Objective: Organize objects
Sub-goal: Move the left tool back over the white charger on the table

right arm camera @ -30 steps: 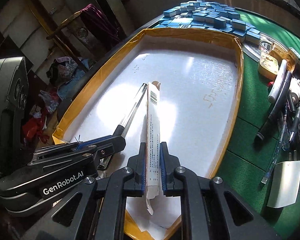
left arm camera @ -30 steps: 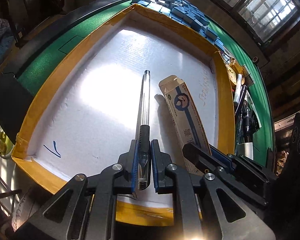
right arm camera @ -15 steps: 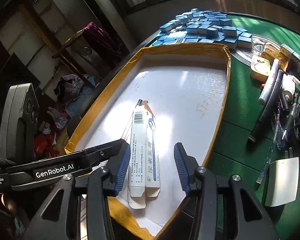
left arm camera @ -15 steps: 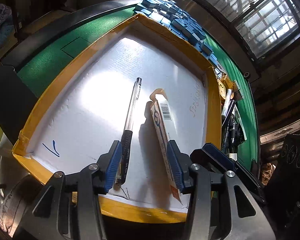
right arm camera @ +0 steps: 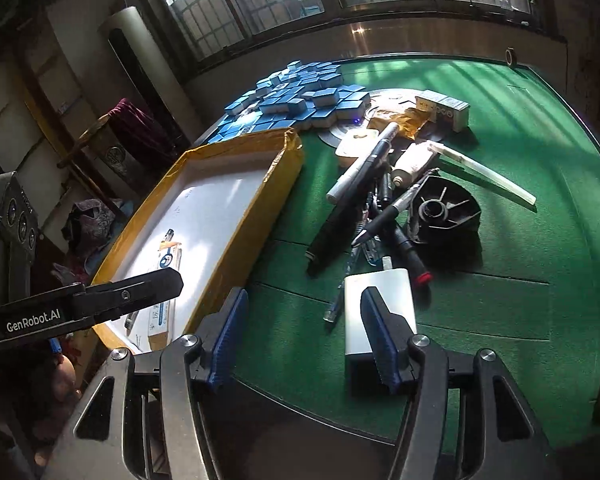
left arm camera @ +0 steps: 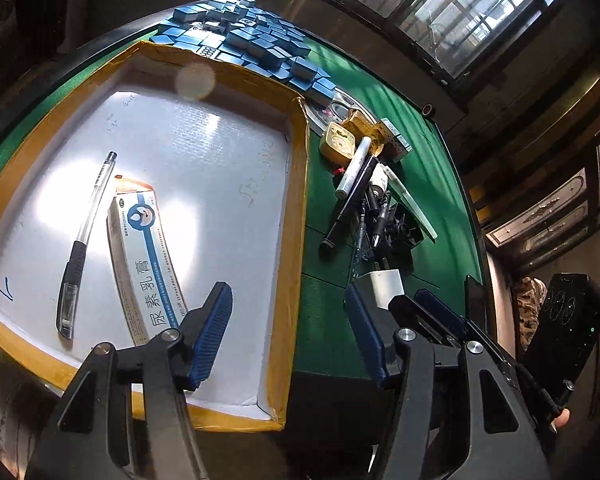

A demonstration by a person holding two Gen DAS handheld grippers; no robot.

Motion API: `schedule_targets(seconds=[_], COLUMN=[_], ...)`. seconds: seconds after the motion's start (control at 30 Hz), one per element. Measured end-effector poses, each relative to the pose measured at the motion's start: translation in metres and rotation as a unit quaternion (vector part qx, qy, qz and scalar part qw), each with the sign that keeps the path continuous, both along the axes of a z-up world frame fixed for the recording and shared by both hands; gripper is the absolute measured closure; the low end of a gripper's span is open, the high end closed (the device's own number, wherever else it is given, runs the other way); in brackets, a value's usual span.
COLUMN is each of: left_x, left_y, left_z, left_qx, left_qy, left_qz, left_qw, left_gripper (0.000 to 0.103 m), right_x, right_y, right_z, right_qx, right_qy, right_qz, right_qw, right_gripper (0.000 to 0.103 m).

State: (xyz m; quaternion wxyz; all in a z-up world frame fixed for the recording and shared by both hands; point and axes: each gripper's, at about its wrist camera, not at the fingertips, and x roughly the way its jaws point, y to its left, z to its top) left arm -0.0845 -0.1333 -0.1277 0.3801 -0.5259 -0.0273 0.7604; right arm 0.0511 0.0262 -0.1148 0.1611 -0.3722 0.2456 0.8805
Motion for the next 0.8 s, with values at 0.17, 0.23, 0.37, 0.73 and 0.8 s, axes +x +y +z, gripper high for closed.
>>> schedule_targets(seconds=[0.17, 0.23, 0.37, 0.73, 0.8], left_x=[0.027, 0.032, 0.039, 0.063, 0.064], left_y=[0.038, 0.047, 0.054, 0.078, 0.087], left_z=[0.001, 0.0, 0.002, 0.009, -0.002], left_qx=[-0.023, -0.032, -0.049, -0.037, -0.054], left_qy=[0.037, 0.045, 0.068, 0.076, 0.059], left_qz=[-0.039, -0.042, -0.038, -0.106, -0.12], left_qw=[0.9983, 0.9976, 0.9958, 0.9907, 0.9896], left_gripper=[0.038, 0.038, 0.038, 0.038, 0.038], right_x=[0.029, 0.036, 0.048, 0.053, 0.055], right_y=[0.033, 0.044, 0.057, 0.056, 0.057], right_z=[-0.017, -0.024, -0.036, -0.042, -0.042], right_qx=[-0.004, -0.003, -0.004, -0.002, -0.003], right_qy=[-0.033, -0.048, -0.066, -0.059, -0.057], right_qz=[-0.057, -0.074, -0.098, -0.09, -0.09], right_qw=[0.998, 0.996, 0.993, 0.994, 0.994], right_gripper=[0.05, 0.05, 0.05, 0.049, 0.049])
